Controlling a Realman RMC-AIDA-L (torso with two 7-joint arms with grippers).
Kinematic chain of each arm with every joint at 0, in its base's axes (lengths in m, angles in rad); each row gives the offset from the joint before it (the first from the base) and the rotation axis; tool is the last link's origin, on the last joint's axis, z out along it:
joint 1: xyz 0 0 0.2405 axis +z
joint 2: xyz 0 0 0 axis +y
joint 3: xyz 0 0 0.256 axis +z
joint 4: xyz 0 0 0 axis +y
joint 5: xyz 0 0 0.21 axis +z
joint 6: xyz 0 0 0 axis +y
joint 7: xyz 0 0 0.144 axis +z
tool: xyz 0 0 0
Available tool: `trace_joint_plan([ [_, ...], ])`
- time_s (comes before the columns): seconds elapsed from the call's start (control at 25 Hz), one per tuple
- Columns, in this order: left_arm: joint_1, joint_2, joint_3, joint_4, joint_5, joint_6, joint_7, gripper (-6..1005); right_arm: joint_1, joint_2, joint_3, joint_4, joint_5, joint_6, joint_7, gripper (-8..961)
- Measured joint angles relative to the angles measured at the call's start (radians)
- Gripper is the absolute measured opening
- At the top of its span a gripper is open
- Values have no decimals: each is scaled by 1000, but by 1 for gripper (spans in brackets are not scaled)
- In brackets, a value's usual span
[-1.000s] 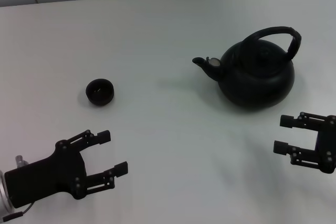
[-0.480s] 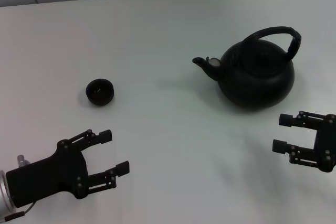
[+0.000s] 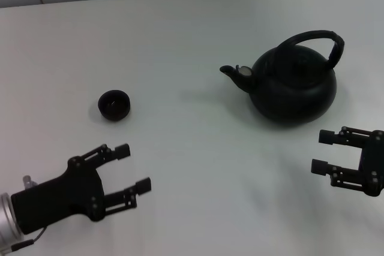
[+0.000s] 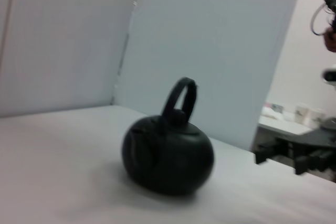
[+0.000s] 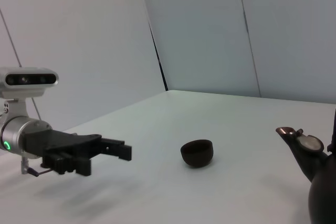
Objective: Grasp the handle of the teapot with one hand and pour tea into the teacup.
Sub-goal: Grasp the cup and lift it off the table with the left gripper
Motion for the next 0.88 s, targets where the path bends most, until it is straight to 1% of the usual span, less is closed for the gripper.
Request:
trace_joint_plan([
  [0.04, 1, -2, -20, -5, -2, -10, 2, 844, 0, 0, 0, 0, 0, 0, 0, 670],
  [0.08, 3, -5, -70, -27, -17, -45, 19, 844, 0, 0, 0, 0, 0, -1, 0, 670],
  [0.12, 3, -5, -70, -27, -17, -45, 19, 844, 0, 0, 0, 0, 0, -1, 0, 670],
  [0.2, 6, -5, -118, -60, -43, -87, 57, 844, 0, 0, 0, 0, 0, -2, 0, 670],
  [0.24, 10, -5, -153, -81, -62, -114, 90, 844, 0, 0, 0, 0, 0, -2, 0, 670],
  [0.28, 20, -5, -215, -105, -83, -148, 149, 844, 0, 0, 0, 0, 0, -4, 0, 670],
  [0.32, 20, -5, -215, -105, -83, -148, 149, 844, 0, 0, 0, 0, 0, -4, 0, 670],
  [0.36, 24, -5, -237, -110, -88, -158, 166, 844, 0, 0, 0, 0, 0, -4, 0, 670],
  [0.48, 33, -4, -329, -131, -100, -188, 227, 844, 0, 0, 0, 0, 2, -6, 0, 670],
  [0.72, 28, -4, -333, -133, -97, -191, 238, 844, 3, 0, 0, 0, 3, -6, 0, 670],
  [0.8, 25, -4, -322, -132, -94, -202, 251, 844, 4, 0, 0, 0, 4, -6, 0, 670],
  [0.88, 18, -3, -281, -130, -92, -241, 281, 844, 6, 0, 0, 0, 5, -2, 0, 670],
])
